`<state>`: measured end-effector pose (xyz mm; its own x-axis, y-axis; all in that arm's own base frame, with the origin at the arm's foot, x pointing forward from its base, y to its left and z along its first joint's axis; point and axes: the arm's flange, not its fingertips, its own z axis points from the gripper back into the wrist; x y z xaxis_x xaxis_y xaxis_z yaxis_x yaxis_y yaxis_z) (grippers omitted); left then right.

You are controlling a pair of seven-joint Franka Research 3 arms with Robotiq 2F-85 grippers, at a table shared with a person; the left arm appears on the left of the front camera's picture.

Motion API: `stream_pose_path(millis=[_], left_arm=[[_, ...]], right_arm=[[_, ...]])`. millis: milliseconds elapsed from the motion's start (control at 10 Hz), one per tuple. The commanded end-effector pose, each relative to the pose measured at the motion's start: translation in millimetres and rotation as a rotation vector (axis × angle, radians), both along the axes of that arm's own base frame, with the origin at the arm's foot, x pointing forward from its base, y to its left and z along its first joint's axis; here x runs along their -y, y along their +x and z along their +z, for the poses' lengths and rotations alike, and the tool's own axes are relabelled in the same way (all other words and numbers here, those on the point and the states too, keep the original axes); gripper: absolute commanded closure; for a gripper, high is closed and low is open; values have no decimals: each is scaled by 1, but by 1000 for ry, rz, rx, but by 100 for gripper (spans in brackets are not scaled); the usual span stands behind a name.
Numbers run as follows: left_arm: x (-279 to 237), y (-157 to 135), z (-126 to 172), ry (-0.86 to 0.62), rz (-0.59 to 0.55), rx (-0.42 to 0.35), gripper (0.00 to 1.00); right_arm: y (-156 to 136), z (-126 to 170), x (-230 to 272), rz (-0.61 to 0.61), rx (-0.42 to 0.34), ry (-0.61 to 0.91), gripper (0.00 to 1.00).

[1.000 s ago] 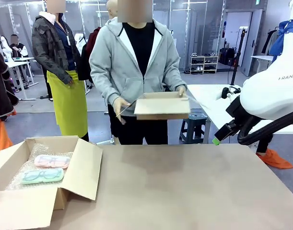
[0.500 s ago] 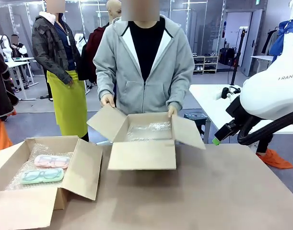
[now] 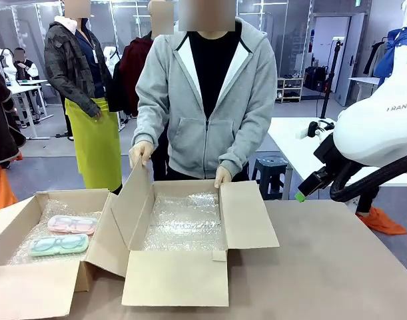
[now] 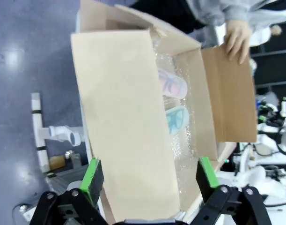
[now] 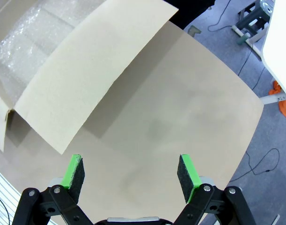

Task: Pack the glasses set securely to prepare it for shipping.
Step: Position the Package Box on the left side of the table.

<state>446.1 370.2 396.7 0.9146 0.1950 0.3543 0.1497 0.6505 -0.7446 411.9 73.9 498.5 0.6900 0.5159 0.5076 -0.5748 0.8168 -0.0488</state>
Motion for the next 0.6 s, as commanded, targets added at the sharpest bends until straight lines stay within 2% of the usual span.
stream_pose_path(millis=[0,100,300,500], left_arm=[[32,24,73,202,-138,66,0],[63,41,114,286,-222,103,0],[126,58,170,478,-365,145,0],[207,67,210,672,-528,186,0]], right_arm=[[0,1,-3,-16,-14,-3,0],[0,1,-3,-16,-14,-3,0],[0,1,-3,-16,-14,-3,0],[0,1,-3,-16,-14,-3,0]])
